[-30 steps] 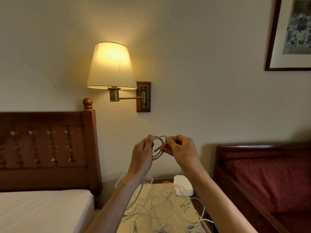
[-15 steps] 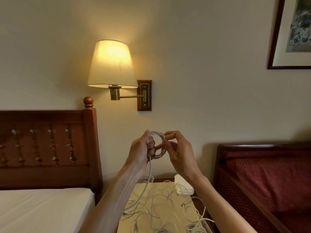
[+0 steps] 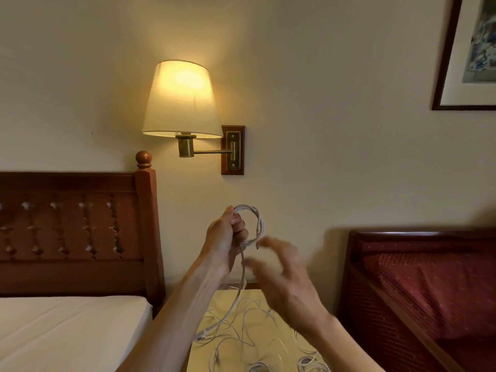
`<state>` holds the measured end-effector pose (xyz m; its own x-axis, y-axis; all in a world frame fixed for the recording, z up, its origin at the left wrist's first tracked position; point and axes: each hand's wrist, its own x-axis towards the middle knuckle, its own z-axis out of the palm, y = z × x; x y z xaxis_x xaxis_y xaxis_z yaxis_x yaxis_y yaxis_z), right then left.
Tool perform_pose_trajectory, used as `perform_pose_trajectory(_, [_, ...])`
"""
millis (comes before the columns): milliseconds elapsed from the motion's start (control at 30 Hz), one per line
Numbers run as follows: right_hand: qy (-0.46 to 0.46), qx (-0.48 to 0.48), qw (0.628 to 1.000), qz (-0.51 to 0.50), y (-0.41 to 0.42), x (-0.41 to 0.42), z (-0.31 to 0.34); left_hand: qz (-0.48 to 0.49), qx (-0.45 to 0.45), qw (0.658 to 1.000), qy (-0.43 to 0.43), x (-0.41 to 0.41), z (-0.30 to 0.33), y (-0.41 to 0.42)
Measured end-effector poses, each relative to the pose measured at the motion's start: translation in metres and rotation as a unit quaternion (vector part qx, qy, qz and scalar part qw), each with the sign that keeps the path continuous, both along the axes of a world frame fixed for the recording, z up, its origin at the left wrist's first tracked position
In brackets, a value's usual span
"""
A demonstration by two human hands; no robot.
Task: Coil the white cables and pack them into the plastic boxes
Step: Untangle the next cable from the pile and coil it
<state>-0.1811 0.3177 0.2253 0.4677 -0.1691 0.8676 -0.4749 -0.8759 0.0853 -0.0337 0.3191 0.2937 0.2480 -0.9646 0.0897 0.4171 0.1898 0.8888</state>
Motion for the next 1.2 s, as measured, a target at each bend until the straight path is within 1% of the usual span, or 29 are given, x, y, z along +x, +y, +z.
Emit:
perform_pose_trajectory(33, [0.044, -0.058, 0.997, 0.007, 0.000, 0.001, -0.010, 0.000, 0.004, 1.000, -0.002, 0.001, 0.001, -0.001])
perform_pose_trajectory(67, [0.080, -0.093, 0.992, 0.014, -0.001, 0.002, -0.018, 0.000, 0.006, 1.000, -0.007, 0.002, 0.001, -0.002])
perform_pose_trajectory(133, [0.115, -0.104, 0.988, 0.025, -0.005, 0.004, -0.029, 0.000, 0.011, 1.000, -0.022, 0.003, 0.001, -0.003])
perform_pose_trajectory(167, [0.115, -0.100, 0.988, 0.032, -0.008, 0.005, -0.031, 0.001, 0.014, 0.999, -0.029, 0.005, 0.000, -0.003])
perform_pose_trajectory(233, [0.080, -0.065, 0.992, 0.078, -0.006, 0.002, -0.028, 0.007, 0.022, 0.999, -0.037, 0.013, -0.002, -0.006])
perform_pose_trajectory(267, [0.038, -0.013, 0.991, 0.127, -0.002, 0.000, -0.023, 0.011, 0.027, 0.999, -0.037, 0.018, -0.004, -0.007])
perform_pose_trajectory(300, [-0.028, 0.064, 0.981, 0.183, 0.003, -0.002, -0.016, 0.014, 0.033, 0.999, -0.033, 0.024, -0.006, -0.009])
perform_pose_trajectory(333, [-0.112, 0.148, 0.955, 0.232, 0.008, -0.004, -0.009, 0.014, 0.039, 0.999, -0.029, 0.028, -0.009, -0.009])
perform_pose_trajectory(367, [-0.203, 0.223, 0.917, 0.261, 0.012, -0.005, 0.000, 0.010, 0.043, 0.999, -0.024, 0.029, -0.013, -0.009])
perform_pose_trajectory(433, [-0.362, 0.347, 0.819, 0.277, 0.013, -0.004, 0.018, -0.002, 0.039, 0.999, -0.009, 0.024, -0.019, -0.007])
perform_pose_trajectory(467, [-0.415, 0.402, 0.769, 0.272, 0.010, -0.004, 0.025, -0.011, 0.033, 0.999, -0.002, 0.019, -0.021, -0.004])
perform_pose_trajectory(500, [-0.446, 0.454, 0.726, 0.259, 0.005, -0.006, 0.033, -0.019, 0.024, 1.000, 0.002, 0.015, -0.021, -0.002])
perform_pose_trajectory(533, [-0.453, 0.499, 0.700, 0.237, 0.000, -0.009, 0.039, -0.024, 0.016, 1.000, 0.004, 0.010, -0.021, -0.001])
perform_pose_trajectory(567, [-0.438, 0.538, 0.691, 0.205, -0.005, -0.013, 0.042, -0.027, 0.008, 1.000, 0.004, 0.008, -0.020, 0.001])
perform_pose_trajectory(600, [-0.408, 0.568, 0.694, 0.171, -0.010, -0.017, 0.044, -0.030, 0.003, 1.000, 0.004, 0.006, -0.019, 0.002])
perform_pose_trajectory(633, [-0.371, 0.589, 0.704, 0.143, -0.013, -0.021, 0.045, -0.033, -0.003, 0.999, 0.003, 0.005, -0.018, 0.003])
perform_pose_trajectory(700, [-0.295, 0.608, 0.728, 0.117, -0.017, -0.024, 0.044, -0.039, -0.010, 0.999, -0.004, 0.003, -0.016, 0.005])
perform_pose_trajectory(800, [-0.212, 0.602, 0.762, 0.105, -0.020, -0.024, 0.044, -0.043, -0.014, 0.999, -0.012, -0.004, -0.015, 0.006])
perform_pose_trajectory(867, [-0.177, 0.588, 0.784, 0.092, -0.021, -0.022, 0.048, -0.047, -0.015, 0.999, -0.004, -0.007, -0.016, 0.006])
perform_pose_trajectory(933, [-0.164, 0.562, 0.807, 0.076, -0.022, -0.020, 0.053, -0.051, -0.012, 0.999, -0.008, -0.010, -0.019, 0.008])
perform_pose_trajectory(1000, [-0.171, 0.540, 0.821, 0.069, -0.025, -0.017, 0.057, -0.053, -0.004, 0.998, -0.025, -0.014, -0.021, 0.010])
perform_pose_trajectory(1033, [-0.177, 0.541, 0.819, 0.075, -0.026, -0.015, 0.057, -0.050, 0.002, 0.998, -0.033, -0.015, -0.023, 0.009])
perform_pose_trajectory(1067, [-0.186, 0.554, 0.806, 0.094, -0.027, -0.013, 0.057, -0.045, 0.008, 0.998, -0.043, -0.016, -0.025, 0.009])
perform_pose_trajectory(1100, [-0.201, 0.580, 0.779, 0.131, -0.027, -0.010, 0.057, -0.038, 0.012, 0.998, -0.051, -0.016, -0.027, 0.007])
perform_pose_trajectory(1167, [-0.245, 0.643, 0.688, 0.229, -0.023, -0.006, 0.056, -0.017, 0.011, 0.997, -0.073, -0.014, -0.029, 0.005])
perform_pose_trajectory(1200, [-0.263, 0.660, 0.653, 0.264, -0.021, -0.004, 0.054, -0.007, 0.008, 0.996, -0.084, -0.012, -0.028, 0.005])
